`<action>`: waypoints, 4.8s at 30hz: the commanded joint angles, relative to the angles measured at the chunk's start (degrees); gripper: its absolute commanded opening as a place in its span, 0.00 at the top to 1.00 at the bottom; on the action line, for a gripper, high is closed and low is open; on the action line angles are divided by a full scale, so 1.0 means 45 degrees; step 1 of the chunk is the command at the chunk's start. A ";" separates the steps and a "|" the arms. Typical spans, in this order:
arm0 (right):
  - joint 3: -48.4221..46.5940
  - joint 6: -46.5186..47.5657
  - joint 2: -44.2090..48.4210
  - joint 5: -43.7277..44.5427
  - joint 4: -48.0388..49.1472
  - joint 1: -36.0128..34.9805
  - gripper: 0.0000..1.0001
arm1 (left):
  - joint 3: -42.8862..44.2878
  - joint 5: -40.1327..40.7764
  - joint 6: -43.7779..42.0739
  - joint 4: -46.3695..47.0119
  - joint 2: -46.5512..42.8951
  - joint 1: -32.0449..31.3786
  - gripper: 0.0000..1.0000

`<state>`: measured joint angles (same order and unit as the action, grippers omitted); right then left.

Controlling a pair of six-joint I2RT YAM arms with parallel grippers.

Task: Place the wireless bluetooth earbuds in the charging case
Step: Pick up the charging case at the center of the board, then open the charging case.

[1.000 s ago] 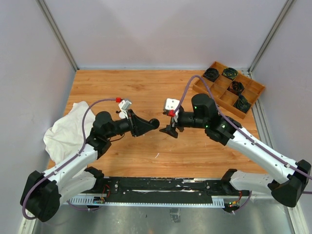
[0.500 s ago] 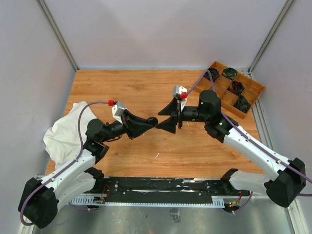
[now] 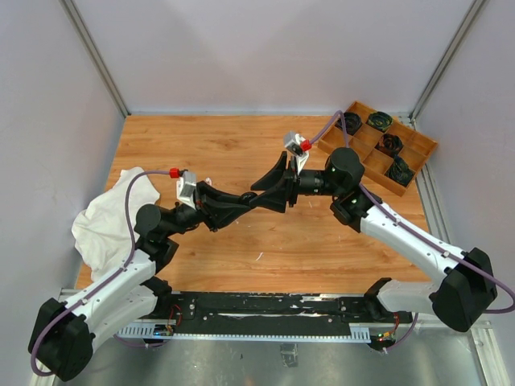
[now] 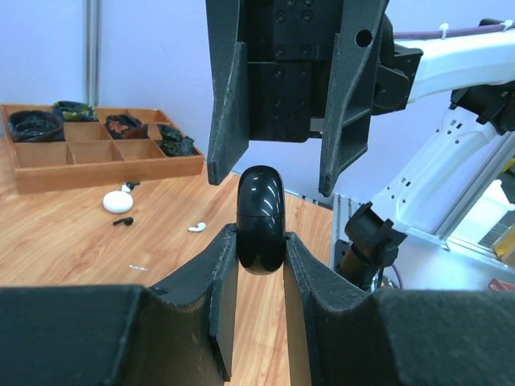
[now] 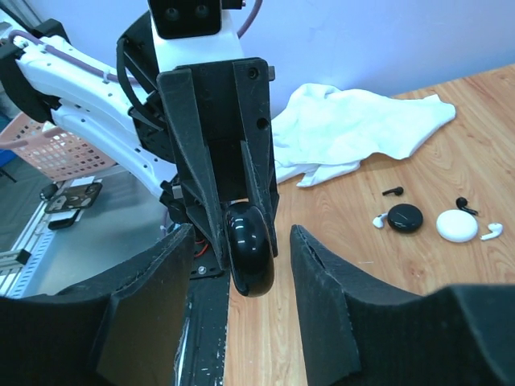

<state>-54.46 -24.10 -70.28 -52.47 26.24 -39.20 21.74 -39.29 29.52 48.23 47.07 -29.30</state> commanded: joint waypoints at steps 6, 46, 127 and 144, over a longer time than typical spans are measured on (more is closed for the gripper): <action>0.0166 -0.0771 -0.0153 -0.0670 0.1284 0.0126 0.51 | -0.0266 0.0115 0.0680 0.1685 0.0096 -0.0196 1.00; -0.0563 0.1453 0.0642 -0.0041 -0.1250 -0.0057 0.92 | 0.0546 0.1864 0.0196 -0.2191 -0.1105 -0.0214 0.01; -0.2592 0.5717 0.0658 0.1305 -0.6515 -0.1021 0.49 | -0.0405 -0.2008 -0.4768 0.0320 -0.0184 -0.1349 1.00; -0.2852 0.6048 0.0879 0.5354 -0.9706 -0.0030 0.35 | -0.2064 0.0026 -0.4391 0.3375 0.1235 -0.1418 1.00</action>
<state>-65.60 2.11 -68.01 -38.22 -10.85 -42.26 15.33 -42.50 9.50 52.88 50.70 -35.09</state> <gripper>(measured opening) 0.639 0.299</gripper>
